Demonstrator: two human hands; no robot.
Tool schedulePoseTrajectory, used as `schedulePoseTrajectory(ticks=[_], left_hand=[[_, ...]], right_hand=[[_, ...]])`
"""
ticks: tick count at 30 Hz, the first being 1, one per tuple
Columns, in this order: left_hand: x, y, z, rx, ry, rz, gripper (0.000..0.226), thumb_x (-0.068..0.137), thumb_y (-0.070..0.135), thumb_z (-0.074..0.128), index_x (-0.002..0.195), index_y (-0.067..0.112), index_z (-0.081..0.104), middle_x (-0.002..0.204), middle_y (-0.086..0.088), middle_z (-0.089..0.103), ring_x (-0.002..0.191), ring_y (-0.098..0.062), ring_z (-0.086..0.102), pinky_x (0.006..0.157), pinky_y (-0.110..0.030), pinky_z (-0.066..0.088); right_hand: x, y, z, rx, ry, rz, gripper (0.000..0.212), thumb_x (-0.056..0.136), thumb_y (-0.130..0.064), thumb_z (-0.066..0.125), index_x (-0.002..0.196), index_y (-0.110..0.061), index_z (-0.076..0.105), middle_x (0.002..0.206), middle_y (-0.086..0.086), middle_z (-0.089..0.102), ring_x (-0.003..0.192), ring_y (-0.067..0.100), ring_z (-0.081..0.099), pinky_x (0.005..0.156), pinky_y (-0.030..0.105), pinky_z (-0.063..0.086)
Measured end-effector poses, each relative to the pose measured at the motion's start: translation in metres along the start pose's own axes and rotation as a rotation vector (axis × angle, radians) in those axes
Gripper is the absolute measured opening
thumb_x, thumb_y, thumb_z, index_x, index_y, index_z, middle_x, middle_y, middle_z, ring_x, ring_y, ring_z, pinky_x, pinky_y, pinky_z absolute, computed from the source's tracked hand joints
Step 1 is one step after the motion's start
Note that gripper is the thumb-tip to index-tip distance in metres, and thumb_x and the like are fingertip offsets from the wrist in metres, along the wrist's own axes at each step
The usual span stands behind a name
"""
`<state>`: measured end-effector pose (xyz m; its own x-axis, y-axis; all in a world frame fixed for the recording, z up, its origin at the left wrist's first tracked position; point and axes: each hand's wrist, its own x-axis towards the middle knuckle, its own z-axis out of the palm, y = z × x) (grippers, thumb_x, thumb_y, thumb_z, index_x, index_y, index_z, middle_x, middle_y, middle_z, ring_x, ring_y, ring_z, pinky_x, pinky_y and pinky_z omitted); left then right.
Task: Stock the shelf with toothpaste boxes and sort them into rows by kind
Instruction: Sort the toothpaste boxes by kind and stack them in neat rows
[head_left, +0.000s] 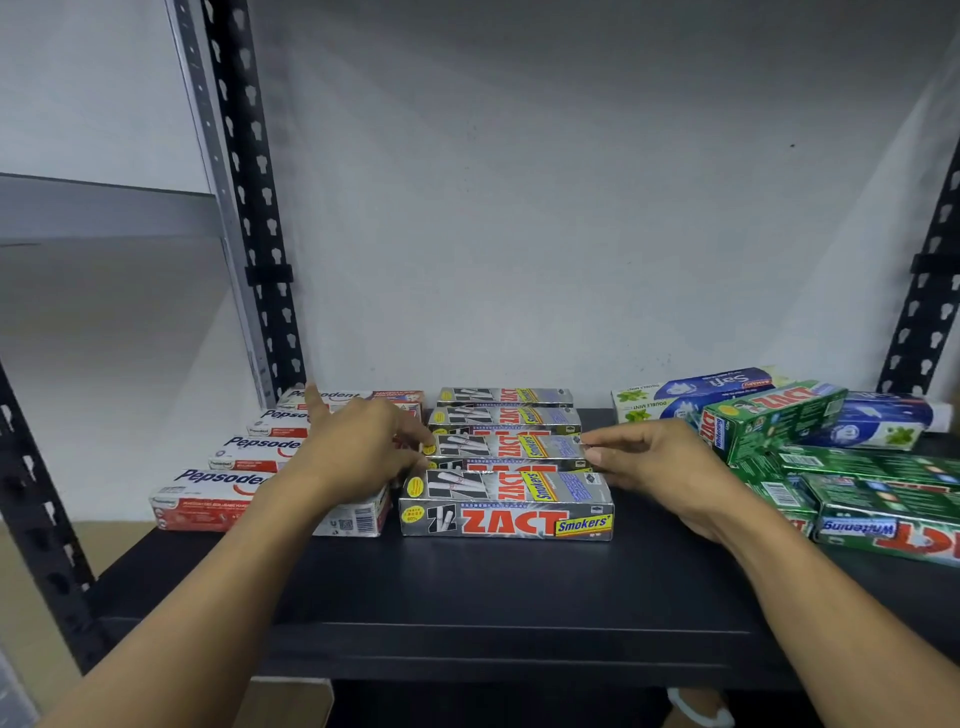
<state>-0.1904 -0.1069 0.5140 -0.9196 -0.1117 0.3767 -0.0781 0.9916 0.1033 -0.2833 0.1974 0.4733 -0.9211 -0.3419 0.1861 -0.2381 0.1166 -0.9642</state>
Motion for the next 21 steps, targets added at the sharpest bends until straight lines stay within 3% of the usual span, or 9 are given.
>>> schedulePoseTrajectory(ticks=[11,16,21], left_hand=[[-0.007,0.0,-0.003,-0.058,0.008,-0.004,0.02,0.092,0.052,0.062,0.111,0.049,0.069,0.118,0.023,0.069,0.129,-0.013,0.052,0.113,-0.071,-0.01],[-0.026,0.007,-0.003,-0.195,0.179,-0.003,0.032,0.092,0.065,0.049,0.11,0.045,0.069,0.12,0.023,0.067,0.124,-0.009,0.056,0.116,-0.068,-0.009],[-0.062,0.031,0.01,-0.162,0.202,0.175,0.045,0.083,0.076,0.05,0.111,0.046,0.068,0.118,0.032,0.061,0.121,0.008,0.049,0.114,-0.067,-0.014]], right_hand=[[-0.006,0.002,0.001,0.052,0.026,-0.012,0.02,0.088,-0.008,0.073,0.108,-0.011,0.075,0.101,0.005,0.077,0.098,0.02,0.074,0.091,0.042,0.059],[-0.028,0.002,-0.003,0.132,0.119,-0.065,0.02,0.089,-0.013,0.074,0.108,-0.017,0.076,0.105,0.007,0.076,0.1,0.022,0.073,0.087,0.044,0.06],[-0.058,0.004,-0.002,-0.171,0.097,-0.2,0.017,0.081,-0.026,0.081,0.098,-0.029,0.08,0.094,-0.013,0.078,0.094,0.003,0.072,0.087,0.029,0.054]])
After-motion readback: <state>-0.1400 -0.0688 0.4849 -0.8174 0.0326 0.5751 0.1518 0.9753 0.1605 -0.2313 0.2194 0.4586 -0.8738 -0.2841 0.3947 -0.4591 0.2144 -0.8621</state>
